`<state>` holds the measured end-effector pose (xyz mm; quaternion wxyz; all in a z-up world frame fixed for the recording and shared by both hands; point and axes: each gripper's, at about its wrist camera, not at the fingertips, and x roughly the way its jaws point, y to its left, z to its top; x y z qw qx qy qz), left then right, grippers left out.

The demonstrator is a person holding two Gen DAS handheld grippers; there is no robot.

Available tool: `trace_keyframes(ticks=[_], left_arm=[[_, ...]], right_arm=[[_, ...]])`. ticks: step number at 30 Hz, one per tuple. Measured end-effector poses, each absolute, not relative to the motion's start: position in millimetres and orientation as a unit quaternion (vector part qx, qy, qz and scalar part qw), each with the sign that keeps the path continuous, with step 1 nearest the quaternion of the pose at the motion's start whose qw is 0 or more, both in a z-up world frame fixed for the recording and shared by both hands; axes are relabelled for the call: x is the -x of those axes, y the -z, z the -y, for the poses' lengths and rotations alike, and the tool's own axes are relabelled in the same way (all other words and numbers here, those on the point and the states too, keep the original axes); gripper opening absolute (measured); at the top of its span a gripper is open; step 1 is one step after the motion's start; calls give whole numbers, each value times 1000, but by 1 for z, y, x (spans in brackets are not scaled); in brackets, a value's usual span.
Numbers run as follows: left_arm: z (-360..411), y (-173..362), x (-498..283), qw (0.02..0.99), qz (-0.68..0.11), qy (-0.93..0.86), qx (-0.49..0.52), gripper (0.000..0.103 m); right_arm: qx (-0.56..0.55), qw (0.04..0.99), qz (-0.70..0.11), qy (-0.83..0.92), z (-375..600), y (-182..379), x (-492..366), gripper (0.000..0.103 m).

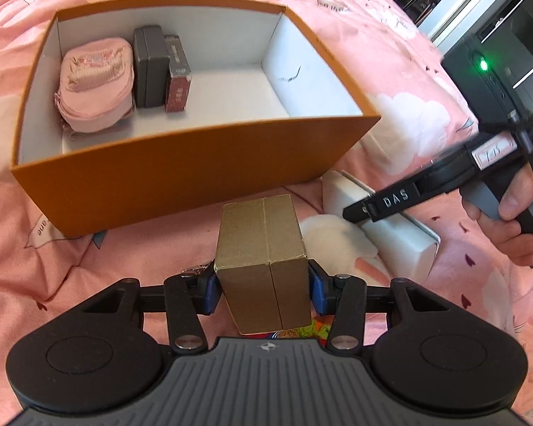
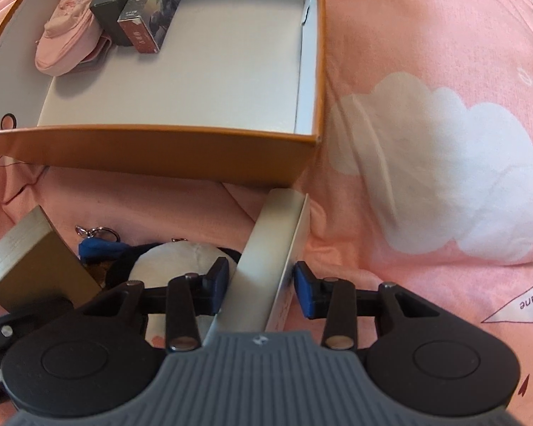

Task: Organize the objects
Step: 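Lift the brown box with the left gripper while the right grasps the long white box, then lower the white box into the orange box and open the right gripper while the left carries the brown box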

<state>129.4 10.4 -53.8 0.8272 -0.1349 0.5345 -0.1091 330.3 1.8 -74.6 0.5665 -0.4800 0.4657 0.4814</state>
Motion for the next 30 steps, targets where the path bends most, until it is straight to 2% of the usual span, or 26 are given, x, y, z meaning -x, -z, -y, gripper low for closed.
trace_keyframes(ticks=[5,21,30], left_arm=[[-14,36,-126,836,-511,130,152,55],[-29,-21,-145,874,-429,142,177,55],[-44,-18,-184,885,-408,102,200,55]], right_arm=[[449,578,-464,-500,15,49,-338,33],[380,589,-367,-612,61,-80,-303,31],[351,602,-322,-641,17,-97,-291,31]])
